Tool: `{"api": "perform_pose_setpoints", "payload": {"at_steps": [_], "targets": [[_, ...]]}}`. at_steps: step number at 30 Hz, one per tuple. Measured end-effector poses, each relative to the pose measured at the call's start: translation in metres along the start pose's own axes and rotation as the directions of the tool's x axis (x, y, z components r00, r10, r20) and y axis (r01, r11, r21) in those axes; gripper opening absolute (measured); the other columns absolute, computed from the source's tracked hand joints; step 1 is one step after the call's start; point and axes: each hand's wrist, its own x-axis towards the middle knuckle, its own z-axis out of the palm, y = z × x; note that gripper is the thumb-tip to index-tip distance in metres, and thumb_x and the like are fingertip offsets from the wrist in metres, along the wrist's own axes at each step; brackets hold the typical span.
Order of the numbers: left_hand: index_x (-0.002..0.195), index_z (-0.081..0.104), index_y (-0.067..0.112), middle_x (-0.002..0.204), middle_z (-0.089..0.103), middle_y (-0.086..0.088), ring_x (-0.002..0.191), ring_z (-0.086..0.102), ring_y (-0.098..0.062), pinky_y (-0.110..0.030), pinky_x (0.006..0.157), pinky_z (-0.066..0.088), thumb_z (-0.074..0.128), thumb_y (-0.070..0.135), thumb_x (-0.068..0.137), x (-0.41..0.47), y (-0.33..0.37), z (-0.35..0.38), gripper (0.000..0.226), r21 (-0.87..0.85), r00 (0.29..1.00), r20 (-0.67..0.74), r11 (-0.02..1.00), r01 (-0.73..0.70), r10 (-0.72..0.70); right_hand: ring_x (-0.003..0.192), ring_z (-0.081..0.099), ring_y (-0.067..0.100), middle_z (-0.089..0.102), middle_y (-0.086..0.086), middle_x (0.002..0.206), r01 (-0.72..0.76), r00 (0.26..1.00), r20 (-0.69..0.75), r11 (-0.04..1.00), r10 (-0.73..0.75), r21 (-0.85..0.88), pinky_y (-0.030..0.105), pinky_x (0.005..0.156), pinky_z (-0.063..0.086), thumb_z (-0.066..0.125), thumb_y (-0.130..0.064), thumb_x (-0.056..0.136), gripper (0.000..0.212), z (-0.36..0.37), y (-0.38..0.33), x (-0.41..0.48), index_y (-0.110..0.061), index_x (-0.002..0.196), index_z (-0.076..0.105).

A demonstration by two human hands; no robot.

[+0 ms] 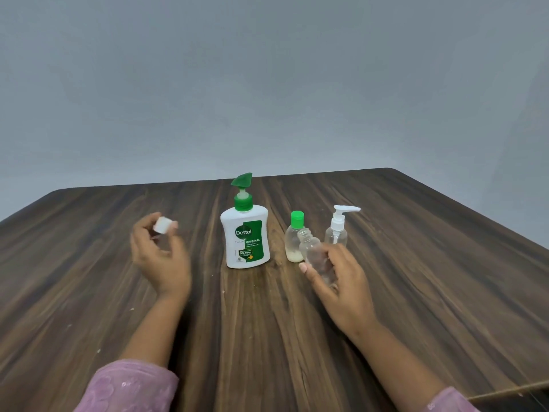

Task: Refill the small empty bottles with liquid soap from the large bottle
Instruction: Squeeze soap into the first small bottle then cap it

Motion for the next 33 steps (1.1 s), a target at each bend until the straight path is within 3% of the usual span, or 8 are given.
{"api": "perform_pose_setpoints", "payload": {"at_steps": [5, 11, 14, 17, 19, 21, 23, 33], "targets": [[0.102, 0.059, 0.005, 0.098, 0.064, -0.019, 0.094, 0.058, -0.036, -0.036, 0.085, 0.04, 0.064, 0.011, 0.085, 0.018, -0.032, -0.018, 0.018, 0.265, 0.905, -0.052, 0.868, 0.42, -0.422, 0.084, 0.053, 0.004, 0.051, -0.019, 0.089, -0.033, 0.999, 0.022, 0.999, 0.033, -0.004, 0.007, 0.065, 0.035, 0.052, -0.055, 0.084, 0.032, 0.0, 0.0, 0.001, -0.027, 0.099, 0.06], [0.082, 0.062, 0.022, 0.099, 0.066, -0.008, 0.111, 0.053, -0.025, -0.052, 0.106, 0.013, 0.059, 0.02, 0.086, 0.033, -0.052, -0.029, 0.006, 0.676, 0.808, -0.078, 0.565, 0.473, -0.584, 0.087, 0.054, 0.005, 0.054, -0.019, 0.091, -0.042, 0.995, 0.094, 0.999, 0.043, -0.01, 0.013, 0.067, 0.037, 0.051, -0.056, 0.084, 0.036, 0.002, 0.003, -0.001, -0.026, 0.1, 0.059], [0.092, 0.061, 0.02, 0.11, 0.065, -0.015, 0.132, 0.038, -0.022, -0.055, 0.107, 0.01, 0.063, 0.018, 0.084, 0.03, -0.049, -0.027, 0.008, 0.72, 0.848, -0.029, 0.577, 0.385, -0.53, 0.087, 0.054, 0.004, 0.054, -0.02, 0.091, -0.041, 0.992, 0.116, 0.999, 0.042, -0.011, 0.012, 0.067, 0.036, 0.052, -0.056, 0.084, 0.034, 0.002, 0.003, -0.001, -0.026, 0.101, 0.059], [0.11, 0.056, 0.013, 0.101, 0.065, -0.011, 0.12, 0.049, -0.017, -0.043, 0.1, 0.025, 0.073, 0.028, 0.08, 0.023, -0.031, -0.017, 0.038, 0.473, 0.959, 0.176, 0.874, 0.114, -0.22, 0.086, 0.055, 0.004, 0.056, -0.019, 0.09, -0.046, 0.991, 0.124, 0.999, 0.047, -0.008, 0.01, 0.065, 0.037, 0.057, -0.05, 0.085, 0.028, 0.003, 0.002, 0.0, -0.027, 0.1, 0.058], [0.118, 0.054, 0.012, 0.107, 0.058, 0.003, 0.099, 0.053, 0.008, -0.022, 0.09, 0.036, 0.076, 0.042, 0.074, 0.01, -0.011, -0.004, 0.057, 0.122, 0.92, 0.381, 0.992, 0.045, -0.088, 0.085, 0.055, 0.004, 0.056, -0.019, 0.09, -0.047, 0.99, 0.135, 0.999, 0.048, -0.013, 0.009, 0.065, 0.037, 0.058, -0.047, 0.086, 0.024, 0.002, 0.002, 0.0, -0.028, 0.101, 0.058], [0.124, 0.049, 0.017, 0.119, 0.056, 0.007, 0.106, 0.051, 0.01, -0.008, 0.089, 0.038, 0.081, 0.038, 0.073, -0.008, 0.005, 0.012, 0.064, -0.058, 0.817, 0.571, 0.989, 0.136, -0.079, 0.084, 0.055, 0.004, 0.056, -0.02, 0.089, -0.044, 0.989, 0.141, 0.999, 0.045, -0.012, 0.008, 0.065, 0.037, 0.059, -0.046, 0.086, 0.023, 0.003, 0.001, 0.0, -0.028, 0.101, 0.058], [0.128, 0.042, 0.025, 0.124, 0.056, 0.006, 0.112, 0.054, -0.002, -0.016, 0.093, 0.044, 0.082, 0.03, 0.074, -0.023, 0.012, 0.027, 0.067, -0.129, 0.719, 0.684, 0.95, 0.284, -0.122, 0.084, 0.056, 0.003, 0.057, -0.02, 0.089, -0.041, 0.989, 0.145, 0.999, 0.04, 0.003, 0.008, 0.065, 0.039, 0.059, -0.045, 0.086, 0.023, 0.002, 0.0, 0.0, -0.028, 0.102, 0.058], [0.118, 0.049, 0.018, 0.11, 0.067, -0.006, 0.102, 0.065, -0.022, -0.034, 0.081, 0.057, 0.075, 0.018, 0.078, -0.025, 0.014, 0.035, 0.047, -0.272, 0.551, 0.81, 0.703, 0.657, -0.201, 0.065, 0.053, -0.003, 0.053, -0.031, 0.07, -0.091, 0.985, 0.156, 0.986, 0.068, 0.143, 0.007, 0.058, 0.035, 0.049, -0.041, 0.091, 0.027, 0.005, -0.005, 0.0, -0.031, 0.116, 0.047]]}}
